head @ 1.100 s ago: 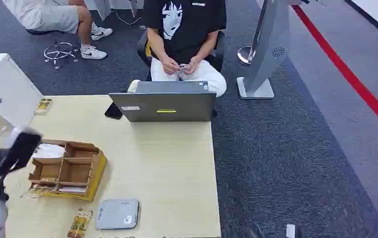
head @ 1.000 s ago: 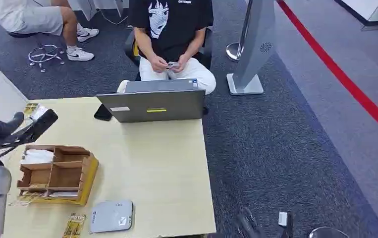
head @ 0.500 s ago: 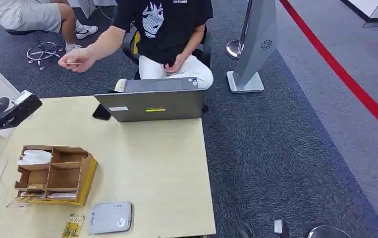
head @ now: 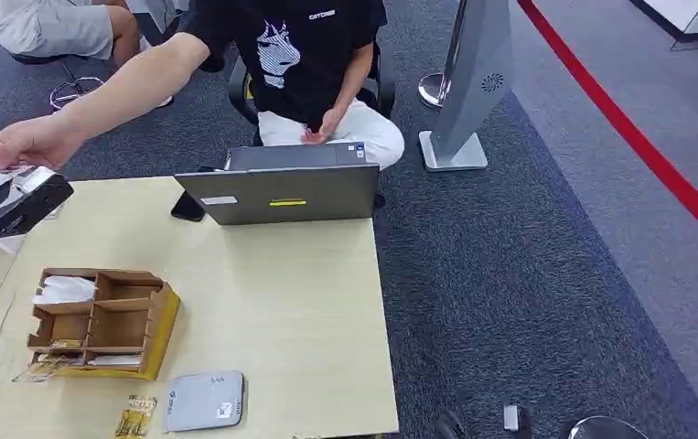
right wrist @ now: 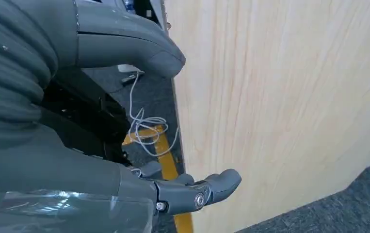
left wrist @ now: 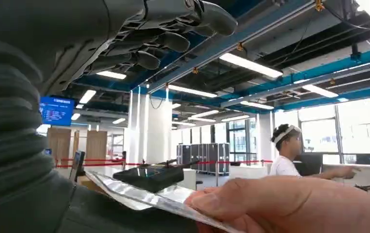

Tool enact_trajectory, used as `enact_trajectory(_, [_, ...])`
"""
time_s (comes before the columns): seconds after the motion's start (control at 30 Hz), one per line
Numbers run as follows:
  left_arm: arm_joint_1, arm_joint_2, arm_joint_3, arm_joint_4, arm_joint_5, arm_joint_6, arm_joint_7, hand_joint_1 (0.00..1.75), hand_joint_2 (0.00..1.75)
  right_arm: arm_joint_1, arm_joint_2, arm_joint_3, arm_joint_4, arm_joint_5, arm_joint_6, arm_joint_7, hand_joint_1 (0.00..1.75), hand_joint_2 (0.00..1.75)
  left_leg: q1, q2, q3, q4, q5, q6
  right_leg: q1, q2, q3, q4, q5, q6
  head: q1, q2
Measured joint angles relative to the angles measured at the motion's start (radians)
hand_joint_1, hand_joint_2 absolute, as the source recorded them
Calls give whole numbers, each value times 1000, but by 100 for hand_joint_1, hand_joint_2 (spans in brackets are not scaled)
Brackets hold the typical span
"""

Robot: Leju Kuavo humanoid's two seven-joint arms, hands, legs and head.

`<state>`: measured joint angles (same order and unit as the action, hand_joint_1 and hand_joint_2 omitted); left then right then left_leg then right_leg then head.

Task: Pass the card to the sensor for recognition and then transmit it.

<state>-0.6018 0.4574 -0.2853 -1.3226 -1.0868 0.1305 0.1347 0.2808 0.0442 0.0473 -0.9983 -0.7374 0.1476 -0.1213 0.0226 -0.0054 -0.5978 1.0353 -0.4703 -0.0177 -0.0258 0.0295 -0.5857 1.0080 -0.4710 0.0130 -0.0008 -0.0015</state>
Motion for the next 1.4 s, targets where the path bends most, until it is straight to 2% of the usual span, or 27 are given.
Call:
enact_trajectory(0.17, [1, 0, 0, 0, -3, 5, -1, 0, 175, 0, -9, 19, 0, -2, -6, -3, 0, 175, 0, 0, 0, 0, 0, 0, 0, -1, 0, 0, 0, 0, 0, 0])
enact_trajectory(0.23, [1, 0, -1, 0, -5, 10, -2, 175, 175, 0, -12, 27, 0, -13, -9, -7, 0, 175, 0, -1, 0, 0, 0, 0, 0, -1, 0, 0, 0, 0, 0, 0])
enact_trajectory(0.7, [24, 0, -1, 3, -25, 103, -24, 175, 175, -2, -37, 87, 11, -49, -32, -44, 0, 175, 0, -1, -1, 0, 0, 0, 0, -1, 0, 0, 0, 0, 0, 0])
enact_trajectory(1.4, [24, 0, -1, 9, -27, 106, -24, 175, 175, -8, -44, 103, 34, -48, -35, -53, 0, 175, 0, -2, -1, 0, 0, 0, 0, -2, 0, 0, 0, 0, 0, 0])
